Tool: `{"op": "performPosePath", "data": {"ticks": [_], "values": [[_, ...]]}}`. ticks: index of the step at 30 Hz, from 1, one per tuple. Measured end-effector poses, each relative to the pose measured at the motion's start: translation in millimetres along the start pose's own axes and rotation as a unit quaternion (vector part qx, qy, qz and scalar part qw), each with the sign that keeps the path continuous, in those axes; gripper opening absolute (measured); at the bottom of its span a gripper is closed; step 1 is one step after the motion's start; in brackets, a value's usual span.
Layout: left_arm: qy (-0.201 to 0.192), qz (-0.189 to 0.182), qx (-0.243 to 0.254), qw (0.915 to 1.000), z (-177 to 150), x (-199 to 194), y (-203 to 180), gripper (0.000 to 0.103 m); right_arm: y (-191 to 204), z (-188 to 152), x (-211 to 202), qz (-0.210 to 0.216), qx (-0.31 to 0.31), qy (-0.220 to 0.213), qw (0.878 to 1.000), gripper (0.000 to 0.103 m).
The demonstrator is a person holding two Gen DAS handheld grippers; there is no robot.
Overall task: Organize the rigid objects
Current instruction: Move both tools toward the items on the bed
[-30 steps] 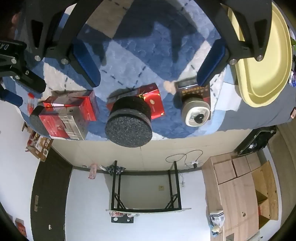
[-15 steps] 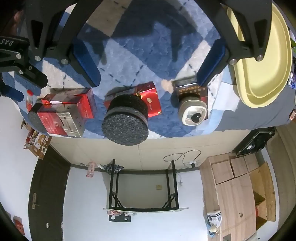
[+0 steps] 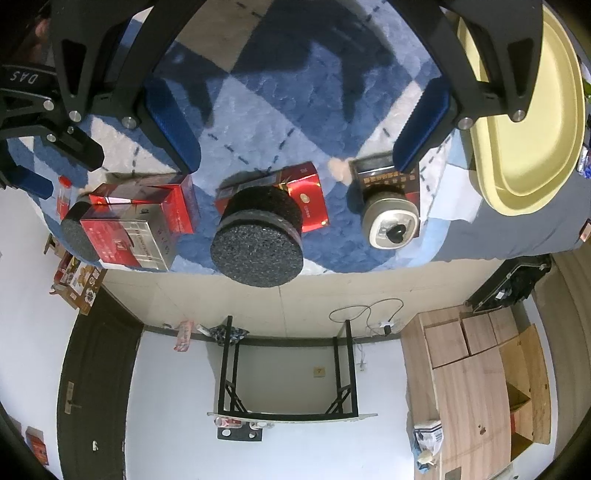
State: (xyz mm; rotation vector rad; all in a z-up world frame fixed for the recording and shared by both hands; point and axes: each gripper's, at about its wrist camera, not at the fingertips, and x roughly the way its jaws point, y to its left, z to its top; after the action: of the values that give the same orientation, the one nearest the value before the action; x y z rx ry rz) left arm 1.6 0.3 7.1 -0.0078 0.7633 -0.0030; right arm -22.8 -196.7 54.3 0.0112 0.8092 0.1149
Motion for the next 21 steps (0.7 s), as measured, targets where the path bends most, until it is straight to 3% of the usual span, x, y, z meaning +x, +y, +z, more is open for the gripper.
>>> {"op": "performPosePath", "data": {"ticks": [13,21], "values": [[-0.005,-0.003,-0.003,1.0,-0.4,-5.5,15.3,0.103,1.0,0.2,0.0,0.002,-0.002,0.0,1.0,0.103],[-0.019,0.016,-0.025,0.9994,2.4,-16.1,50.5,0.103,1.8,0.8,-3.4,0.005,-0.002,-0.003,1.0,0.103]]}}
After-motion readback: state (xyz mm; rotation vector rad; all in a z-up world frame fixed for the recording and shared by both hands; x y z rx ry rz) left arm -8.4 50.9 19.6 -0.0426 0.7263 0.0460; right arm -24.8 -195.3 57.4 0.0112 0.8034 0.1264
